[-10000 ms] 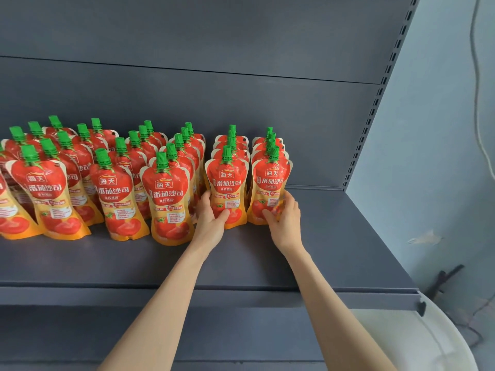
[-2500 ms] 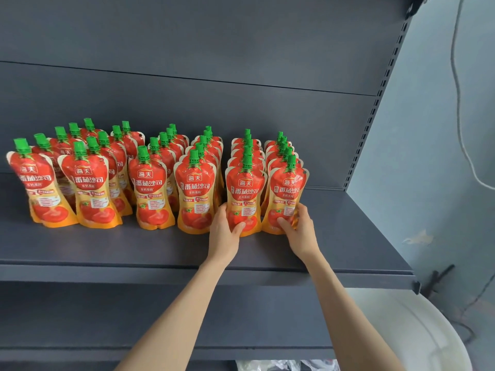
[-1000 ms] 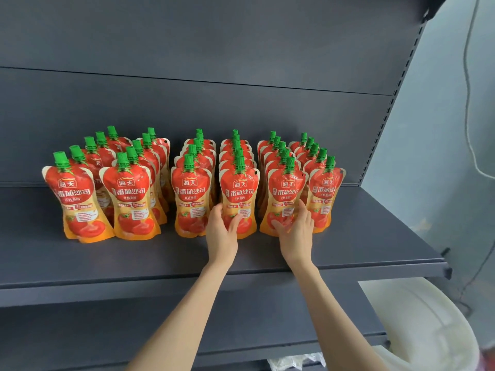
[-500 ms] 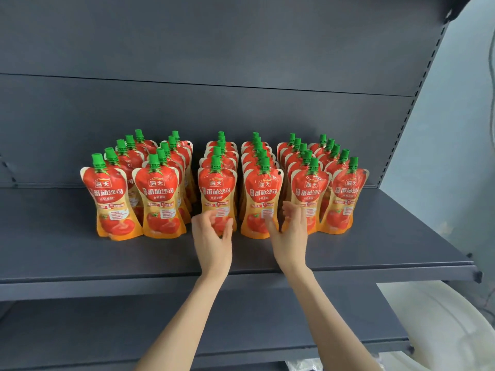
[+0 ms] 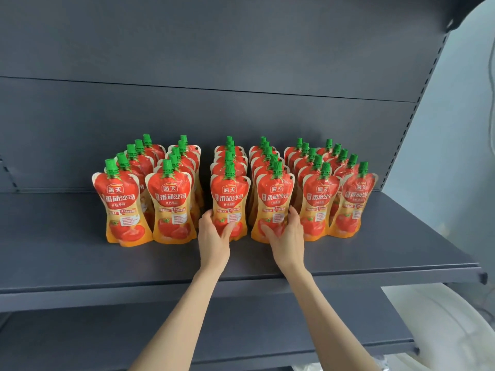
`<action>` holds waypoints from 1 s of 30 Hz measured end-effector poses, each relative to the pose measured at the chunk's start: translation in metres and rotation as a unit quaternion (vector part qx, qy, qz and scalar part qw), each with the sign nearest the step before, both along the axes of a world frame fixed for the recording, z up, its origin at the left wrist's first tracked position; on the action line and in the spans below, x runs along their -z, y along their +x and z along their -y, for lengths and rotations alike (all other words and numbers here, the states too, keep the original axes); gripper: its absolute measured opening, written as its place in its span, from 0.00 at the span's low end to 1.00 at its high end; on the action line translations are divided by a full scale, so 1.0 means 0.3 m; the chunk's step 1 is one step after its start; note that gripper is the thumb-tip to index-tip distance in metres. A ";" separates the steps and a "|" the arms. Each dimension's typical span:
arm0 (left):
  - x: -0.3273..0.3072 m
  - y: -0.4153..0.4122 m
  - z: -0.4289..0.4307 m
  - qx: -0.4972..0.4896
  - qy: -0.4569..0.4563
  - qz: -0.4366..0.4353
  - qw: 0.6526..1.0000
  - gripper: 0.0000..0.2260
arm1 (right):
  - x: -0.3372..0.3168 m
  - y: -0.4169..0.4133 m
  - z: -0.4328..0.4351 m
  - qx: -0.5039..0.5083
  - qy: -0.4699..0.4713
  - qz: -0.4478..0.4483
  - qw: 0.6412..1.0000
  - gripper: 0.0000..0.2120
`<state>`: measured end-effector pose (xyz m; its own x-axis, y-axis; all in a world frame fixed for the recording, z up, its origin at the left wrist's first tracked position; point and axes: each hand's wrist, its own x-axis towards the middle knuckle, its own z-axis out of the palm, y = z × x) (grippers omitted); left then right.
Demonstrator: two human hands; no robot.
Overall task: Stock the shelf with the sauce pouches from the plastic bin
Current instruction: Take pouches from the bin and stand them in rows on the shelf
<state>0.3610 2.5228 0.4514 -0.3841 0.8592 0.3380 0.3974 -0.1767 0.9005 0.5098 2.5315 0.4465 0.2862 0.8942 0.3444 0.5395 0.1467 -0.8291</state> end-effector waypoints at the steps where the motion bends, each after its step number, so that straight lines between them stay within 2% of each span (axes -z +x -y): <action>1: 0.001 -0.005 0.001 0.004 -0.002 -0.006 1.000 0.22 | 0.001 0.001 -0.001 -0.001 -0.001 0.000 1.000 0.36; 6: 0.004 -0.014 0.009 0.004 0.001 -0.018 1.000 0.20 | 0.000 0.001 -0.004 0.007 -0.003 0.012 1.000 0.34; 21: -0.006 -0.016 0.009 0.001 -0.017 -0.028 0.999 0.20 | -0.005 -0.001 -0.003 0.007 -0.016 0.015 1.000 0.33; 30: -0.002 -0.013 0.019 -0.007 -0.009 -0.021 1.000 0.23 | -0.002 0.001 -0.003 0.015 -0.021 0.001 1.000 0.37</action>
